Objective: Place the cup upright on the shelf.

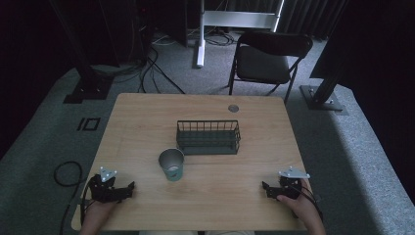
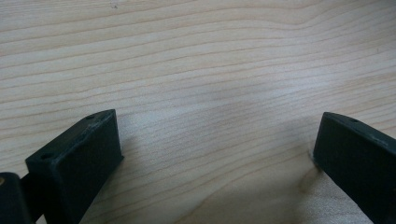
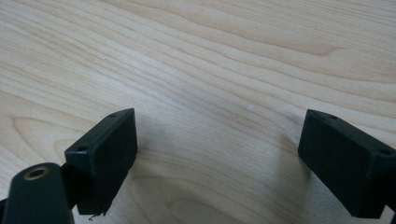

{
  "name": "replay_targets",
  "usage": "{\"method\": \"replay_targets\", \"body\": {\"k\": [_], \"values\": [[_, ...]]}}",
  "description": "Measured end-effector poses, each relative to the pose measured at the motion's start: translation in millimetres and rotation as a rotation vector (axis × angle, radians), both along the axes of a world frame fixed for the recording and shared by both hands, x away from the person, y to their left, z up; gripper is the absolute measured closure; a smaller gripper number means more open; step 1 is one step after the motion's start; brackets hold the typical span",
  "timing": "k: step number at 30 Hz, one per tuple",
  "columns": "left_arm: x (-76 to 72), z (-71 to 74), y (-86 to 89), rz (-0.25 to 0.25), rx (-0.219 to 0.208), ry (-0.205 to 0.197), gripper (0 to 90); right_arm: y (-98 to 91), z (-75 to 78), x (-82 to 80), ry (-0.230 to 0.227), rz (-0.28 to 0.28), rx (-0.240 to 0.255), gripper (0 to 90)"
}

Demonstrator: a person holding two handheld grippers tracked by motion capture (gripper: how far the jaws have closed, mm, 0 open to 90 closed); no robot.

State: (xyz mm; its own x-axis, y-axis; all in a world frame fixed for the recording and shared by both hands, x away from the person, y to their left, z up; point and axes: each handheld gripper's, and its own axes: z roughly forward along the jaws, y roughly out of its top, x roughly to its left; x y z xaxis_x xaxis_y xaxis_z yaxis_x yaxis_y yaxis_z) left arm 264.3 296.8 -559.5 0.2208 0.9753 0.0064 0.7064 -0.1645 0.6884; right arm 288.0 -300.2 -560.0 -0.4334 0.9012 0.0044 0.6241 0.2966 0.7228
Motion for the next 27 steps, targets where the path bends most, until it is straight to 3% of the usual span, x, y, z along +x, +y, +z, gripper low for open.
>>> {"method": "replay_targets", "body": {"k": [27], "values": [[0.0, 0.0, 0.1, 0.000, 0.001, 0.001, 1.4, 7.3, 0.2, 4.1, -0.002, 0.007, 0.003, 11.1]]}}
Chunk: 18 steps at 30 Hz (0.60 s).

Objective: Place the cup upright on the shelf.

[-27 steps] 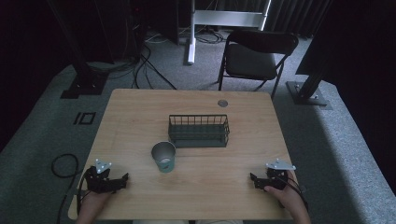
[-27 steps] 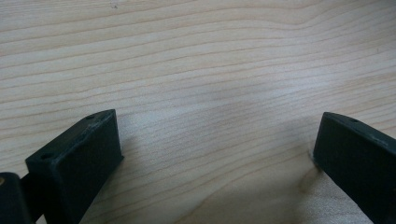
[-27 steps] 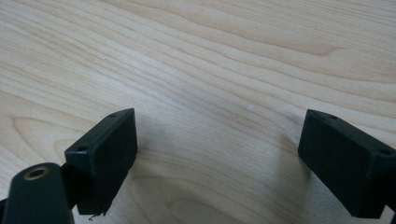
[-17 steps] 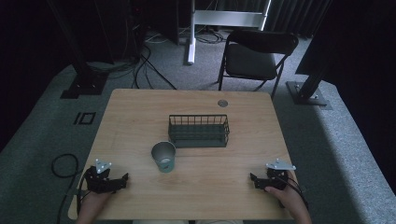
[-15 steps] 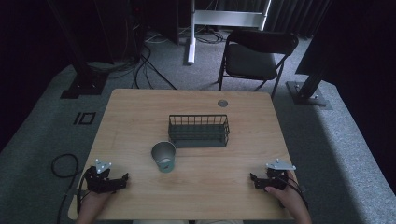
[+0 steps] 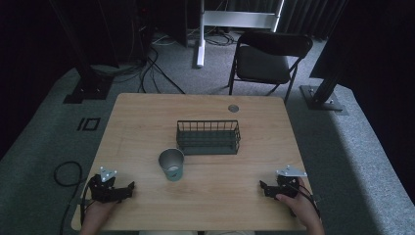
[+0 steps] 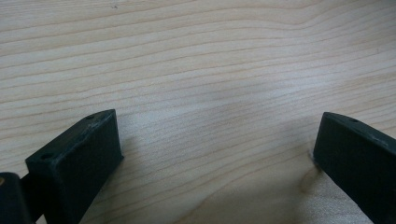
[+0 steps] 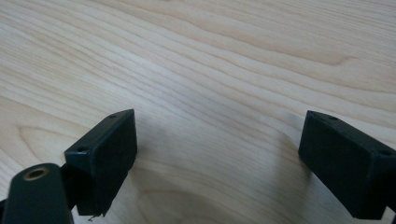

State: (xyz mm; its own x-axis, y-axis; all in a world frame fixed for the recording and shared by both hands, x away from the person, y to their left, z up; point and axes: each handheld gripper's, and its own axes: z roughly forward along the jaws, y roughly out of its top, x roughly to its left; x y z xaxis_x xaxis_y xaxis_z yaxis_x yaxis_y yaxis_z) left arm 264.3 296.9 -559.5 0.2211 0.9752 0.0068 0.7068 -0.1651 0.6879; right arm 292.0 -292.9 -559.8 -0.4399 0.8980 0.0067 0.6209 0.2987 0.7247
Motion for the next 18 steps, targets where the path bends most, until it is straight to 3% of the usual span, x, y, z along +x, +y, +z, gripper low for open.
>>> {"method": "replay_targets", "body": {"k": [18], "values": [[0.0, 0.0, 0.0, 0.000, 0.000, 0.000, 1.4, 28.9, 14.1, 9.8, -0.040, 0.091, 0.054, 11.2]]}}
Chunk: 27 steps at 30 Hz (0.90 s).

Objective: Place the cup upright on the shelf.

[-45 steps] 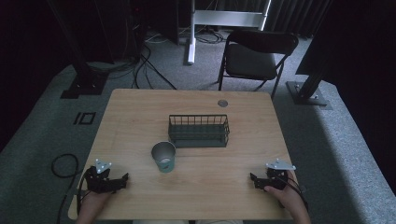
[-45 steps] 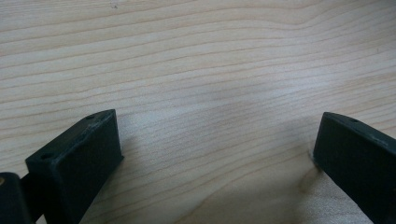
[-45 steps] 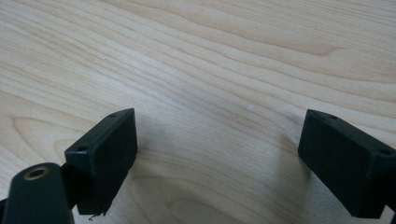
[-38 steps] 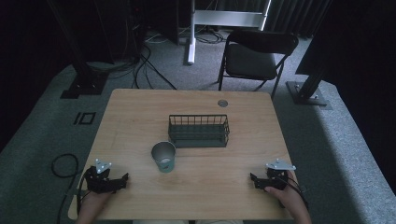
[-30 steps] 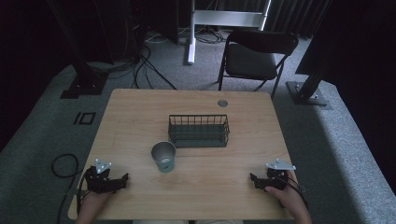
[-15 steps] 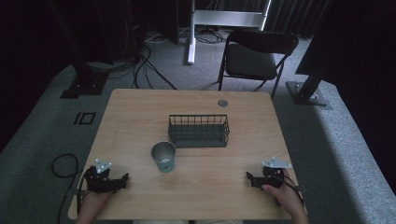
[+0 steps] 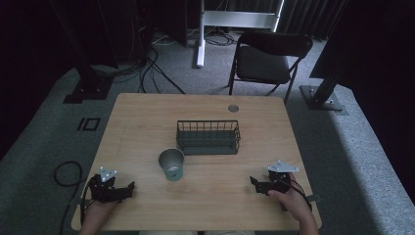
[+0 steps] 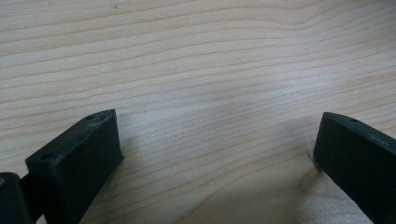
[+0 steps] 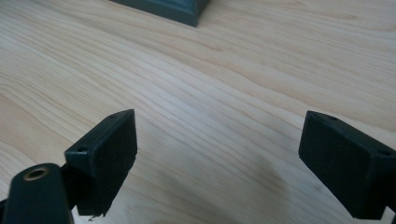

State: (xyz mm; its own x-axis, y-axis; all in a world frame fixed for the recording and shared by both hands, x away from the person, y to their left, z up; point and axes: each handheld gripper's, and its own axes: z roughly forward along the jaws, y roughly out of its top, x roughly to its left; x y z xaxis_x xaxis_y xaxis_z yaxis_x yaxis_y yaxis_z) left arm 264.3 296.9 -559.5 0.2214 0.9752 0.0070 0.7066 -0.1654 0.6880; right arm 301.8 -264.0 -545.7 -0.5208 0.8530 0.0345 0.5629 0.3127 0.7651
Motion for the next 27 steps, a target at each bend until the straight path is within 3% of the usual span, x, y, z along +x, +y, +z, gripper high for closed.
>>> {"method": "replay_targets", "body": {"k": [13, 27], "values": [[0.0, 0.0, 0.0, 0.000, -0.001, 0.000, 1.4, 24.7, 11.3, 6.7, -0.021, 0.065, 0.033, 11.1], [0.0, 0.0, 0.0, 0.000, 0.000, 0.000, 1.4, 67.9, 19.8, 14.7, -0.047, 0.165, 0.065, 11.2]]}}
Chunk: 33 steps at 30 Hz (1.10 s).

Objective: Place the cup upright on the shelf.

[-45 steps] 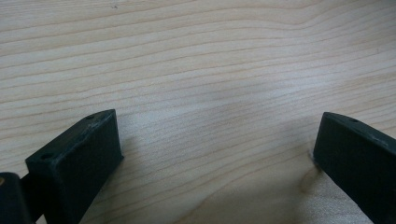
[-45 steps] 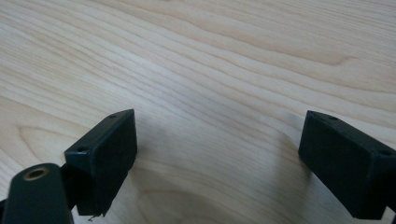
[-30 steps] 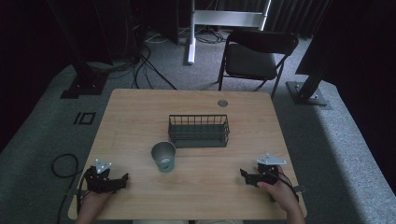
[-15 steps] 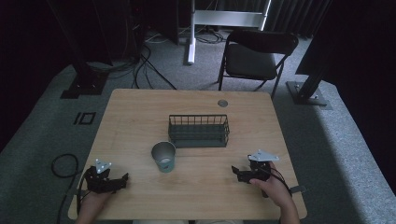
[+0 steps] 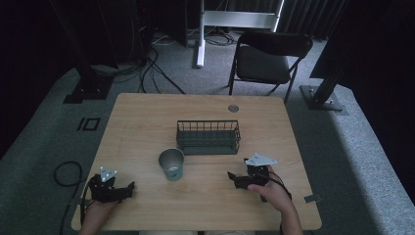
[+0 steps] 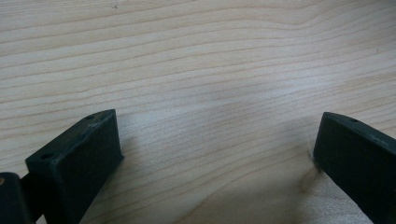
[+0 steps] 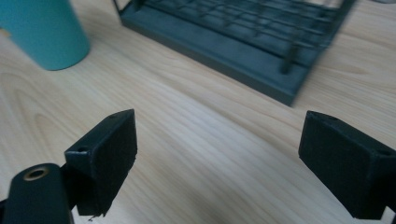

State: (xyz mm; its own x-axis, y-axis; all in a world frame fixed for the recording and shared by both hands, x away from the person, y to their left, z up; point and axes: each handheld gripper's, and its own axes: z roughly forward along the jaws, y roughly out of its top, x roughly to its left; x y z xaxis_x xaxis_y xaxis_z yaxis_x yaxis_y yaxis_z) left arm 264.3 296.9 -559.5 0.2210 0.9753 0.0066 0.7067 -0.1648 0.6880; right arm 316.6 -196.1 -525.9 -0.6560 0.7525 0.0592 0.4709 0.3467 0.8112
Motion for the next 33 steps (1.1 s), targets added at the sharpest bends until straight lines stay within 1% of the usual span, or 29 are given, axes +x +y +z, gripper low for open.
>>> {"method": "replay_targets", "body": {"k": [3, 6, 8, 9, 10, 11, 19, 21, 26, 27, 28, 29, 30, 31, 33], "values": [[0.0, 0.0, 0.0, 0.000, 0.000, 0.000, 1.5, 11.5, -1.3, 0.6, -0.001, 0.025, 0.004, 11.2], [0.0, 0.0, -0.1, 0.000, 0.000, 0.000, 1.5, 23.7, -2.9, 1.4, -0.001, 0.056, -0.005, 11.2], [0.0, 0.0, 0.0, 0.000, 0.000, 0.000, 1.5, 26.4, -3.1, 1.7, -0.001, 0.062, -0.004, 11.2], [0.0, 0.0, 0.0, 0.000, 0.000, 0.000, 1.5, 37.0, -2.6, 2.8, -0.001, 0.085, -0.001, 11.2], [0.0, 0.0, 0.0, 0.000, 0.000, 0.000, 1.5, 37.0, -2.6, 2.8, -0.001, 0.085, -0.001, 11.2], [0.0, 0.0, 0.0, 0.000, 0.000, 0.000, 1.4, 44.2, -1.7, 3.4, -0.004, 0.100, 0.001, 11.2], [0.0, 0.0, 0.0, 0.000, 0.000, 0.000, 1.5, 72.1, 3.1, 5.7, -0.019, 0.164, 0.003, 11.2], [0.0, 0.0, 0.0, 0.000, 0.000, 0.000, 1.5, 79.7, 3.7, 5.7, -0.015, 0.180, 0.004, 11.2], [0.0, 0.0, 0.0, 0.000, 0.000, 0.000, 1.5, 98.1, 5.0, 5.5, -0.022, 0.223, 0.004, 11.2], [0.0, 0.0, 0.0, 0.000, 0.000, 0.000, 1.5, 98.1, 5.0, 5.5, -0.022, 0.223, 0.004, 11.2], [0.0, 0.0, 0.0, 0.000, 0.000, 0.000, 1.5, 101.6, 5.0, 5.2, -0.025, 0.236, 0.000, 11.2], [0.0, 0.0, 0.0, 0.000, 0.000, 0.000, 1.5, 108.8, 5.5, 4.7, -0.023, 0.253, 0.006, 11.2], [0.0, 0.0, 0.0, 0.000, 0.000, 0.000, 1.5, 108.8, 5.5, 4.7, -0.023, 0.253, 0.006, 11.2], [0.0, 0.0, 0.0, 0.000, 0.000, 0.000, 1.5, 115.8, 5.8, 4.2, -0.029, 0.269, 0.004, 11.2], [0.0, 0.0, 0.0, 0.000, 0.000, 0.000, 1.5, 121.7, 5.8, 4.1, -0.031, 0.280, 0.006, 11.2]]}}
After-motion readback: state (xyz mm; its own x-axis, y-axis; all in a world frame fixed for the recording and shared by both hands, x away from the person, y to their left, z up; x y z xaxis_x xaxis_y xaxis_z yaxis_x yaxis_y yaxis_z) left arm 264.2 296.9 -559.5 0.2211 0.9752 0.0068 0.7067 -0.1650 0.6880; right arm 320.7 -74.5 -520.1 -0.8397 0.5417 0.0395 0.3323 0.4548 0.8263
